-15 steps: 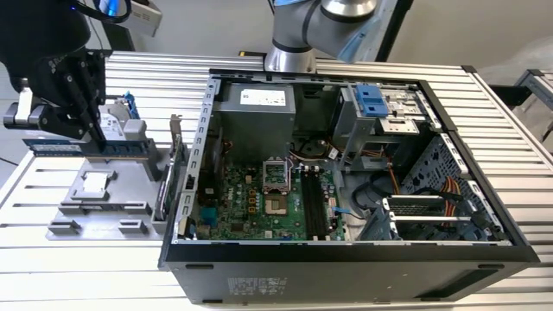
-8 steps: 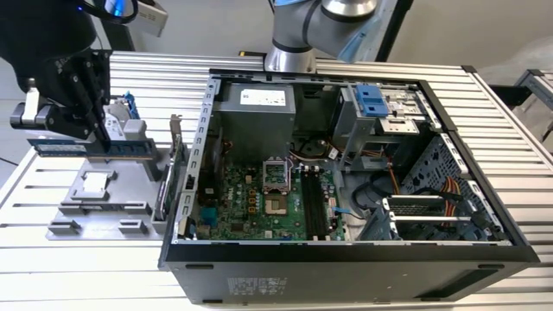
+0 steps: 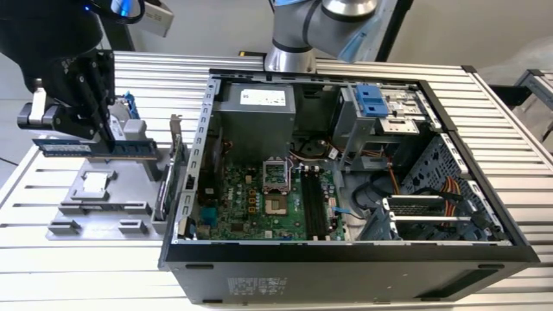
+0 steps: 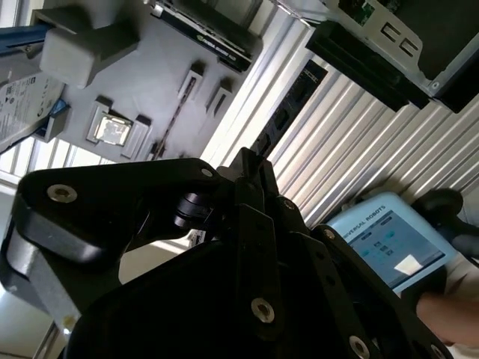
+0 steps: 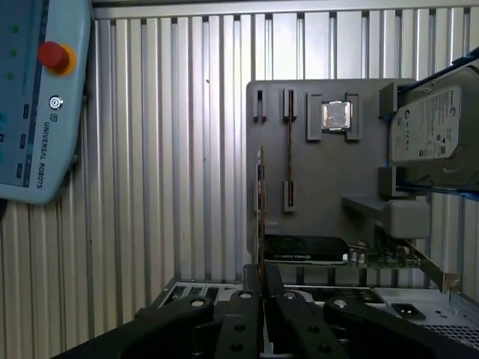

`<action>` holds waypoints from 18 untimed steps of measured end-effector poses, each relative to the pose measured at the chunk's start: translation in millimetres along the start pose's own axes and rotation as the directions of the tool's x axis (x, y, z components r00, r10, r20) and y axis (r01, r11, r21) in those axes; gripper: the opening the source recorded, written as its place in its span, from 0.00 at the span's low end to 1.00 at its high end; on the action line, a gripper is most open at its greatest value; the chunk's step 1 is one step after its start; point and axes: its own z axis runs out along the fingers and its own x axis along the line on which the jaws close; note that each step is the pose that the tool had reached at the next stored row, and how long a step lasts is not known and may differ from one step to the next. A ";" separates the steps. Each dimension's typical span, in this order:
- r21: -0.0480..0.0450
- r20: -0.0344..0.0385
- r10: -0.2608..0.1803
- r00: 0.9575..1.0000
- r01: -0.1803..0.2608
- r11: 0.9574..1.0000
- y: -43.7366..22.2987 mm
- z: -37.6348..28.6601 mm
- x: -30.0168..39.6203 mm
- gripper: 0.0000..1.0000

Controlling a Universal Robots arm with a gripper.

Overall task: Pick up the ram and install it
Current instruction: 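Pick up the ram and move it above insertion slot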

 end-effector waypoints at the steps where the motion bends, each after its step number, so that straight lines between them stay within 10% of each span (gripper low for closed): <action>1: 0.000 0.000 0.000 1.000 0.000 1.000 -0.7 0.0 0.0 0.00; 18: 0.000 0.000 0.000 1.000 0.000 1.000 -15.7 -0.4 -0.3 0.00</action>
